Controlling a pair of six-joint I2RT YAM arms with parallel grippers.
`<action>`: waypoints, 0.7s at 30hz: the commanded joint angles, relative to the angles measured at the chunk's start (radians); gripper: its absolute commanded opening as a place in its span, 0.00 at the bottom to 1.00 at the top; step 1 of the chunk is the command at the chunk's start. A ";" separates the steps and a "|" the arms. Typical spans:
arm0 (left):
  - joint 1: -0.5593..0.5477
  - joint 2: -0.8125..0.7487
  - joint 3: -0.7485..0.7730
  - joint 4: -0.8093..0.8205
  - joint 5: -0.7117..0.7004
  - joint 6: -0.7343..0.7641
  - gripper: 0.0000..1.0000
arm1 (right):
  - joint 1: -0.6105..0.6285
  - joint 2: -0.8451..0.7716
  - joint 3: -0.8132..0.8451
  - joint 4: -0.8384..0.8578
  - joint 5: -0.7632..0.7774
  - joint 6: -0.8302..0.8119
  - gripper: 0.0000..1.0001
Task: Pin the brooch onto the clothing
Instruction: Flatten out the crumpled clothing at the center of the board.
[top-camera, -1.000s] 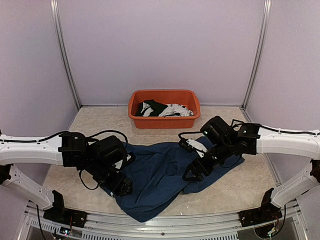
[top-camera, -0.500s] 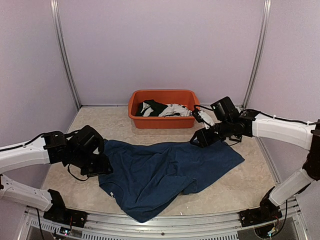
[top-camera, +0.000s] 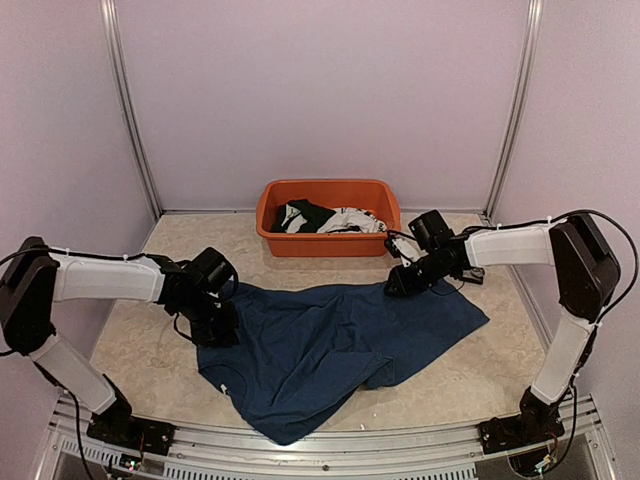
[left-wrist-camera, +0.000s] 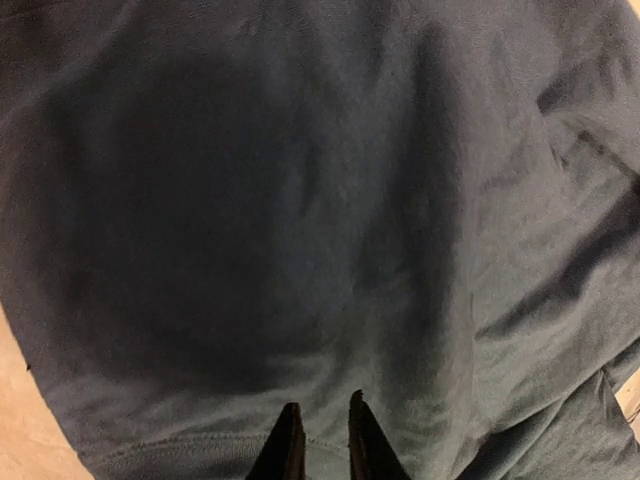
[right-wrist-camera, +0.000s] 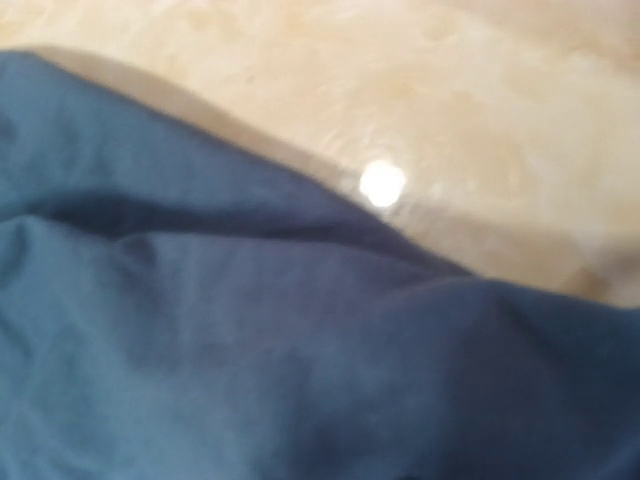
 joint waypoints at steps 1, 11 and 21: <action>0.043 0.144 0.089 -0.006 0.024 0.056 0.07 | -0.020 0.018 0.038 0.024 0.008 -0.002 0.30; 0.201 0.301 0.242 -0.116 -0.037 0.155 0.00 | -0.028 -0.009 -0.032 0.011 0.064 -0.006 0.33; 0.348 0.553 0.526 -0.185 -0.035 0.300 0.00 | -0.046 -0.085 -0.104 0.026 0.041 -0.005 0.35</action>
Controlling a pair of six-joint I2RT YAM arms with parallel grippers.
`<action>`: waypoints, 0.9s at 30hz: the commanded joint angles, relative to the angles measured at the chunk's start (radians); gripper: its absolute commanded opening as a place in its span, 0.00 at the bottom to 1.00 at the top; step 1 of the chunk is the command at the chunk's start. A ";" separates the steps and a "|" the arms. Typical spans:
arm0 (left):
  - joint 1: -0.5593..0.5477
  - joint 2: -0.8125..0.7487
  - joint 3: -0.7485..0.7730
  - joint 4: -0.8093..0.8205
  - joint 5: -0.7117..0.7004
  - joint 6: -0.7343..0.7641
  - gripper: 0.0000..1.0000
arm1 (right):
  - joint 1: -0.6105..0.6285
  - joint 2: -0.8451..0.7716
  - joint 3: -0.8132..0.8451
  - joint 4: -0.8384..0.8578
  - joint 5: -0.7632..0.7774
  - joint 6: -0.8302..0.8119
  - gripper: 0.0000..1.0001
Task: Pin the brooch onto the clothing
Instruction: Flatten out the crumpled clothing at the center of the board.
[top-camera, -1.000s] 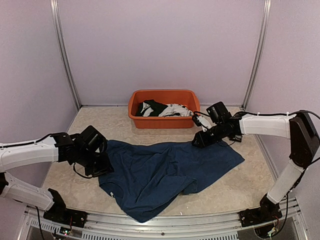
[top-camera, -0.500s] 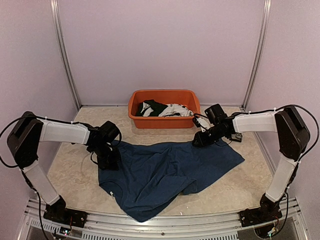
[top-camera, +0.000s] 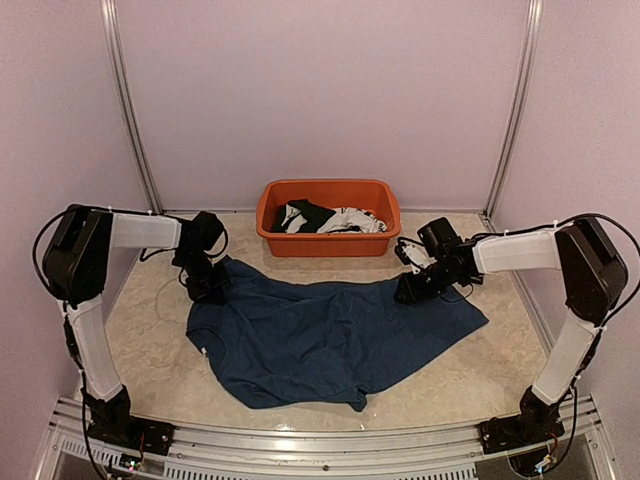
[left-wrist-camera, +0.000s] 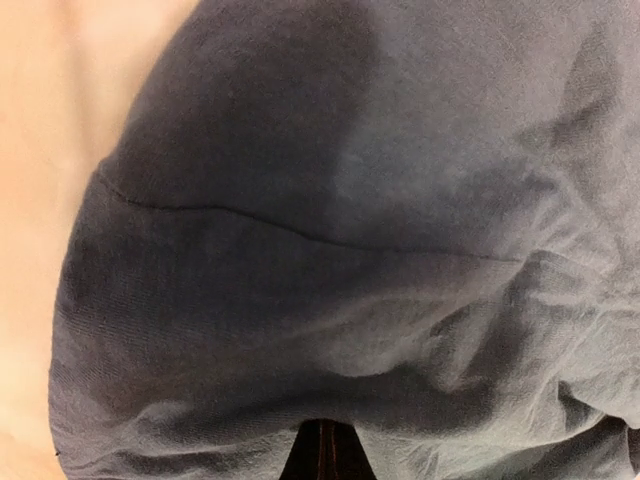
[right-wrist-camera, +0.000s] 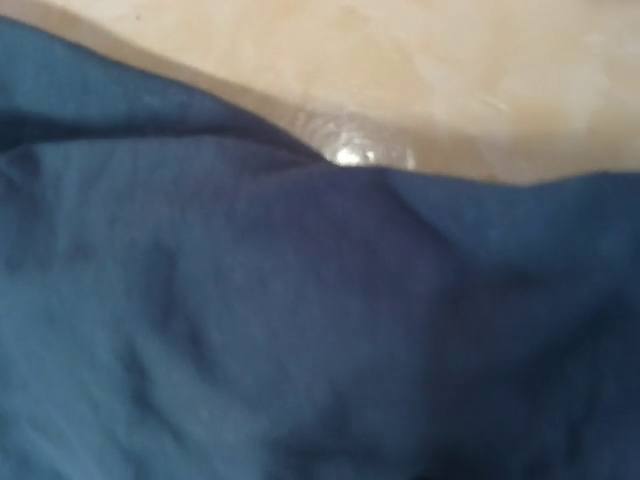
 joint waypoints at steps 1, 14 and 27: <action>0.051 0.151 0.154 -0.075 -0.044 0.111 0.00 | -0.014 -0.062 -0.029 0.005 -0.009 -0.003 0.35; 0.032 -0.148 0.289 -0.185 -0.198 0.146 0.84 | 0.099 -0.214 -0.156 0.030 -0.149 -0.072 0.50; -0.489 -0.849 -0.289 -0.166 -0.364 -0.287 0.99 | 0.707 -0.282 -0.169 0.060 0.153 -0.112 0.64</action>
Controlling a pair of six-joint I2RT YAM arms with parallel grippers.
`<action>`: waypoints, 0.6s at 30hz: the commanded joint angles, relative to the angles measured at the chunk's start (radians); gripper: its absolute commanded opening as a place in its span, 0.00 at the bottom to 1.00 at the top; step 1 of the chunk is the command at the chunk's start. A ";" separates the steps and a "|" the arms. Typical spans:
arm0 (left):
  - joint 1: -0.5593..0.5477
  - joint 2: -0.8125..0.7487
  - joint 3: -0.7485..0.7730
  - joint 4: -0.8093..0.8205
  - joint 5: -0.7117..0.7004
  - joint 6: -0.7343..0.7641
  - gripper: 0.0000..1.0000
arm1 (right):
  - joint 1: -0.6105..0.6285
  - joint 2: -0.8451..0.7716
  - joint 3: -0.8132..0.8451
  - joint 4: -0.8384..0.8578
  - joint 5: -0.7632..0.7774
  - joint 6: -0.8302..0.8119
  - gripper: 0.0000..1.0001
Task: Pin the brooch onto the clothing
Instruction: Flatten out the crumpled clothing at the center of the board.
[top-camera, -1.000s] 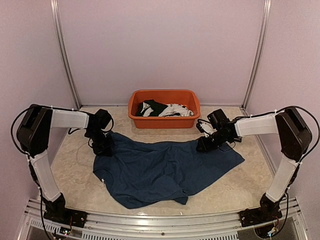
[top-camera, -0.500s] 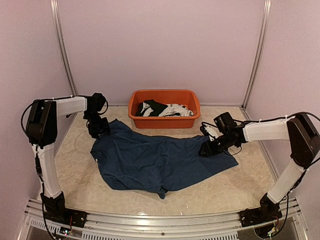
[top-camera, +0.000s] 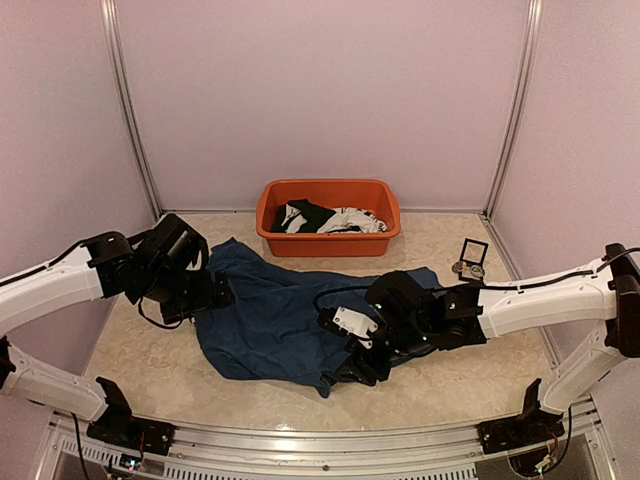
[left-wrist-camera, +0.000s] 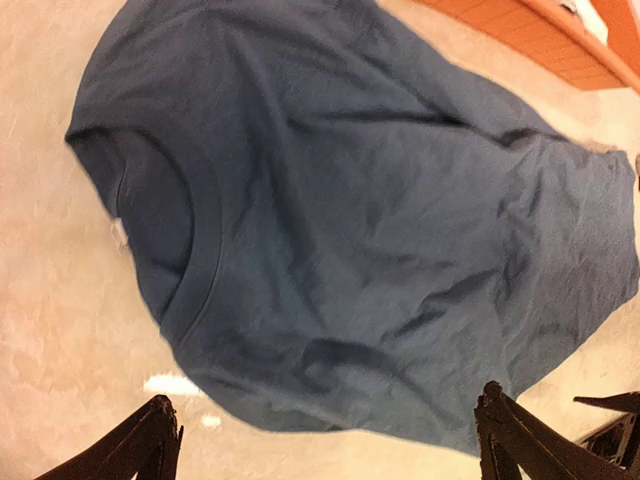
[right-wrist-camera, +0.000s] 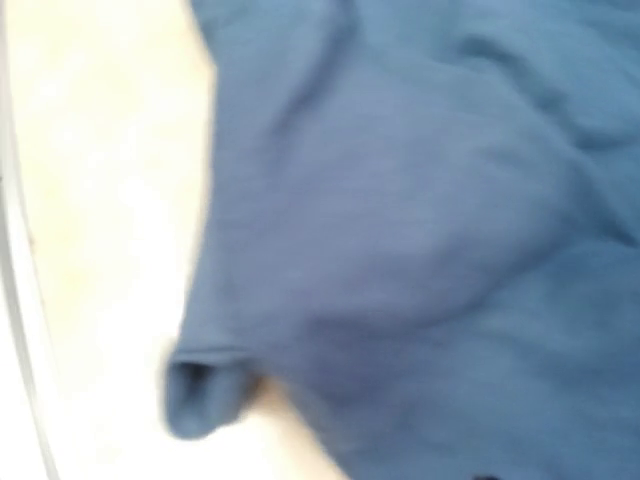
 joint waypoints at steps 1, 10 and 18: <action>-0.119 -0.189 -0.100 -0.045 -0.120 -0.203 0.99 | 0.111 -0.011 -0.042 0.032 0.149 0.056 0.65; -0.252 -0.261 -0.072 -0.180 -0.250 -0.287 0.99 | 0.232 0.173 0.003 0.056 0.322 0.172 0.70; -0.294 -0.219 -0.066 -0.159 -0.275 -0.288 0.99 | 0.236 0.245 0.044 0.059 0.392 0.234 0.67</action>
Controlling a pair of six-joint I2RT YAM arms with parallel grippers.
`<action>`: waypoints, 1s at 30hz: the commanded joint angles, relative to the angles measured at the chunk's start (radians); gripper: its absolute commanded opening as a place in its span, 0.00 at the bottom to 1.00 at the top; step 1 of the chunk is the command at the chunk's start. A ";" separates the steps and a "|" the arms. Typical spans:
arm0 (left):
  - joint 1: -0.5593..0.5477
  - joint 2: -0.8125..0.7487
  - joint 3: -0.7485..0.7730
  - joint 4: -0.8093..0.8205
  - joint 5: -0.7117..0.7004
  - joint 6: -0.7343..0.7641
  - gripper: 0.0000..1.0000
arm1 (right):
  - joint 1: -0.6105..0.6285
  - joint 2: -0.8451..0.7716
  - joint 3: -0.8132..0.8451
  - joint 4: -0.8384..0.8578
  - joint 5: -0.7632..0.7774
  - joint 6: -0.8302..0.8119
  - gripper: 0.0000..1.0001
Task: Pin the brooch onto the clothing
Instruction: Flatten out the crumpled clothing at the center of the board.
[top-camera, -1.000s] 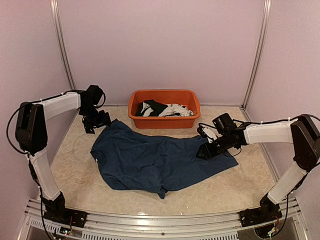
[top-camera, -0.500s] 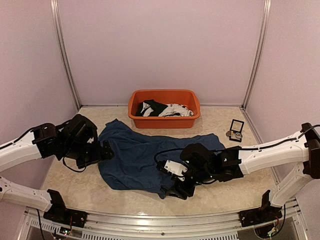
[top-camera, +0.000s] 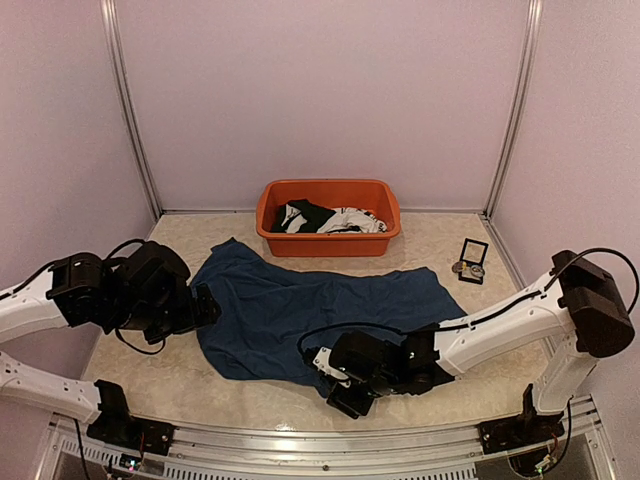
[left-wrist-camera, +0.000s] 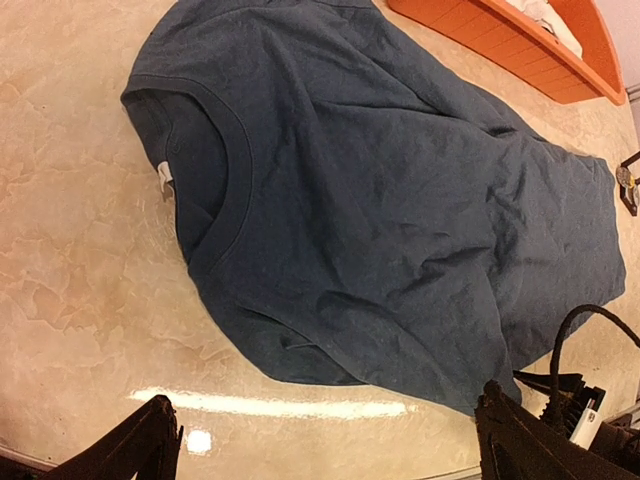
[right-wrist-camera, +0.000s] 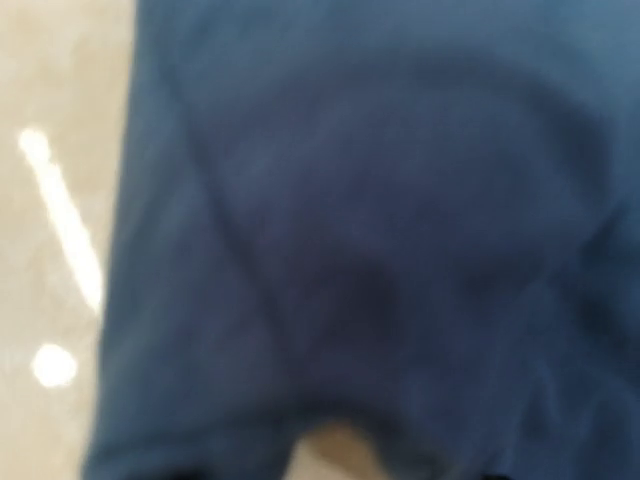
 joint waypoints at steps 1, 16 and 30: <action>-0.019 0.013 0.022 -0.016 -0.043 -0.014 0.99 | 0.006 0.033 0.050 0.006 0.059 0.050 0.66; -0.025 -0.030 0.004 -0.026 -0.056 -0.023 0.99 | 0.036 -0.142 0.016 -0.112 -0.142 0.126 0.63; -0.028 -0.033 -0.017 -0.011 -0.053 -0.026 0.99 | 0.058 0.065 0.116 -0.143 -0.006 0.146 0.66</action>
